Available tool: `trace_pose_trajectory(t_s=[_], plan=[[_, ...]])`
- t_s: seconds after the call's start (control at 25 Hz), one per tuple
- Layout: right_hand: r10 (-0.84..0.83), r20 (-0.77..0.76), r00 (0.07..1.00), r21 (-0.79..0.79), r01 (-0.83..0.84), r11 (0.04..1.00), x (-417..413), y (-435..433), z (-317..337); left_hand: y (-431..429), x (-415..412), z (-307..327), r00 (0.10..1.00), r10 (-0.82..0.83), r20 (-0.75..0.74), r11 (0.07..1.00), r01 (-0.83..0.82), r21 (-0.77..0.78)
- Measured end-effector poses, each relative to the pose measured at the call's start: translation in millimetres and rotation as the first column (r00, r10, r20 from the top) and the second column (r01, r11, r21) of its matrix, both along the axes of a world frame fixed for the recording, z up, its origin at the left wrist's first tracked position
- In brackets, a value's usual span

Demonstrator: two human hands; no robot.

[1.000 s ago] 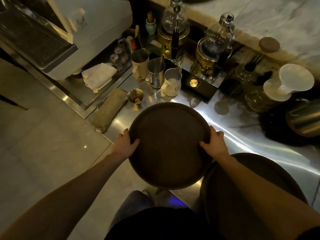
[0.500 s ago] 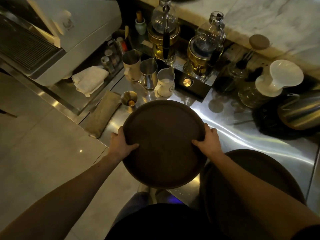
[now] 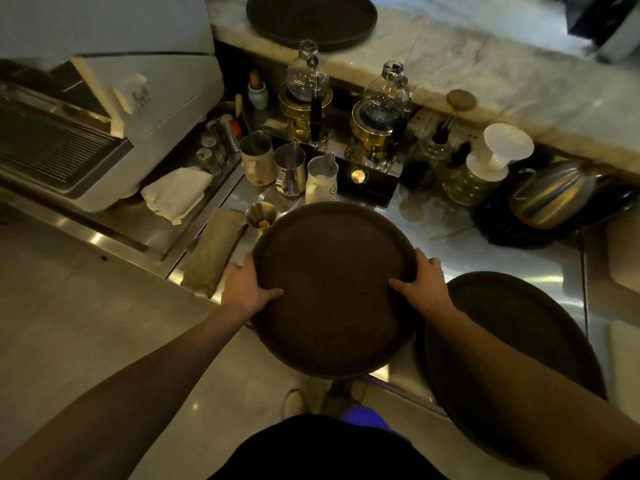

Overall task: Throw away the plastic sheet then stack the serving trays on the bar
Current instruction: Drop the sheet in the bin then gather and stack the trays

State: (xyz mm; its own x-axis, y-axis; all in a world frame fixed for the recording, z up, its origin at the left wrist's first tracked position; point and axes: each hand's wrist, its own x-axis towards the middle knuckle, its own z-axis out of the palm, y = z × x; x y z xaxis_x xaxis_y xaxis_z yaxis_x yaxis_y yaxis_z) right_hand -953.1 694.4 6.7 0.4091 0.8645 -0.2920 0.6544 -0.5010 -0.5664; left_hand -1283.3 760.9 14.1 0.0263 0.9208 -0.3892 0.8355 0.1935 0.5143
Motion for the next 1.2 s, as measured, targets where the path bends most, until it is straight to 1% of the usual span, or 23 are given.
trace_pose_trajectory(t_s=[0.16, 0.28, 0.64, 0.8, 1.04, 1.2], plan=[[-0.105, 0.012, 0.994, 0.035, 0.104, 0.994, 0.6, -28.8, 16.8, 2.1, 6.6, 9.6, 0.994, -0.1, 0.053, 0.994, 0.097, 0.056], [-0.208, 0.02, 0.978, 0.038, 0.207, 0.978, 9.0, -59.6, 26.2, 0.8, 25.2, 15.8, 0.98, -0.173, 0.101, 0.984, 0.167, 0.069], [-0.41, 0.016, 0.912, 0.079, 0.407, 0.91, 70.5, -154.5, 40.4, -31.7, 122.2, 28.2, 0.934, -0.344, 0.098, 0.939, 0.338, 0.069], [-0.429, -0.005, 0.904, 0.095, 0.427, 0.899, 108.2, -191.5, 39.1, -55.3, 172.9, 30.2, 0.923, -0.378, 0.073, 0.925, 0.374, 0.066], [-0.448, -0.01, 0.894, 0.052, 0.448, 0.892, 190.5, -256.5, 31.5, -113.3, 265.6, 24.6, 0.919, -0.391, 0.05, 0.92, 0.391, 0.011], [-0.45, -0.048, 0.892, 0.023, 0.451, 0.892, 236.7, -291.3, 20.5, -147.6, 311.6, 13.8, 0.914, -0.405, 0.028, 0.914, 0.406, -0.01]])
